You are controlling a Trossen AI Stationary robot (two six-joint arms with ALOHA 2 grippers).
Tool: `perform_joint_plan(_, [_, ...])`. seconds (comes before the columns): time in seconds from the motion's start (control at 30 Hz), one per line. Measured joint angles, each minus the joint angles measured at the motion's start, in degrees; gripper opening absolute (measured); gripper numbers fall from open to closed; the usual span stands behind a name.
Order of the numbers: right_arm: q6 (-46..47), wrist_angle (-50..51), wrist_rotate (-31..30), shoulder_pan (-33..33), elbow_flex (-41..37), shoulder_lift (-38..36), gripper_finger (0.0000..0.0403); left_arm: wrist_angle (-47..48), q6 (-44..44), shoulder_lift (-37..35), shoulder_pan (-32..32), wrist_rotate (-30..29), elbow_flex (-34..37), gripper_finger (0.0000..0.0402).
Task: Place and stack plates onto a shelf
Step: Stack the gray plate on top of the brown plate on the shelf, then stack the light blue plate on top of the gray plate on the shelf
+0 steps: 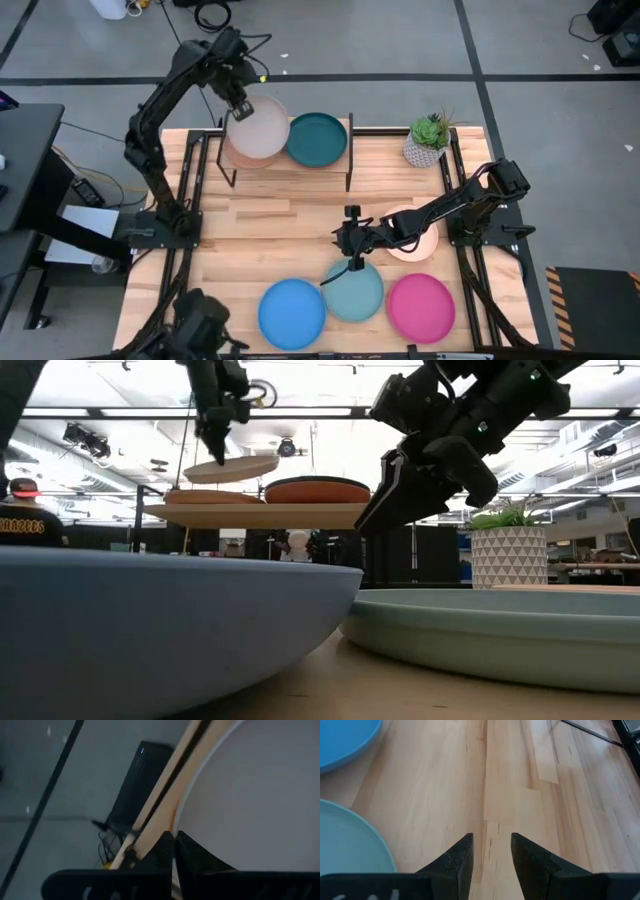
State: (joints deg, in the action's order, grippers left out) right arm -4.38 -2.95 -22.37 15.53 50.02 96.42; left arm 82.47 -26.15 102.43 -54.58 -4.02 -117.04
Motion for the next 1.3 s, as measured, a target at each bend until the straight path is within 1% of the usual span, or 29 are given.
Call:
perform_joint_plan(0.13, [-0.3,0.0,0.0,0.6,0.0,0.0,0.0138,4.4,1.3,2.6,-1.3,-2.7,1.1,0.0010])
perform_joint_plan(0.23, [-0.8,-0.3,0.0,0.6,0.0,0.0,0.0138,5.8,1.4,2.3,-1.4,-3.9,1.7,0.0010])
perform_joint_plan(0.37, [-0.9,-0.7,0.0,0.6,0.0,0.0,0.0138,5.9,1.4,2.3,-1.5,-1.8,1.8,0.0013])
perform_joint_plan(0.67, [-0.6,-1.3,0.0,1.0,0.0,0.0,0.0138,6.0,1.5,2.3,0.3,-1.5,3.2,0.0031])
perform_joint_plan(0.77, [-0.7,-1.4,-0.2,1.0,0.0,0.0,0.0138,5.1,1.4,2.3,1.3,-1.0,3.2,0.0058])
perform_joint_plan(0.97, [-1.4,-1.4,-0.2,1.0,0.0,0.0,0.0138,2.7,0.0,2.3,2.9,-3.6,3.2,0.0143])
perform_joint_plan(1.07, [-1.4,-1.4,-0.2,1.0,0.0,0.0,0.0138,1.4,-0.5,2.3,3.1,-3.8,2.9,0.0177])
perform_joint_plan(1.17, [-1.8,-1.4,-0.2,1.0,0.0,0.0,0.0138,1.8,-0.5,2.2,3.4,-2.9,1.5,0.0193])
perform_joint_plan(1.3, [-2.2,-0.7,-0.7,0.8,0.0,0.0,0.0138,2.7,0.2,0.4,5.0,3.0,-0.7,0.0192])
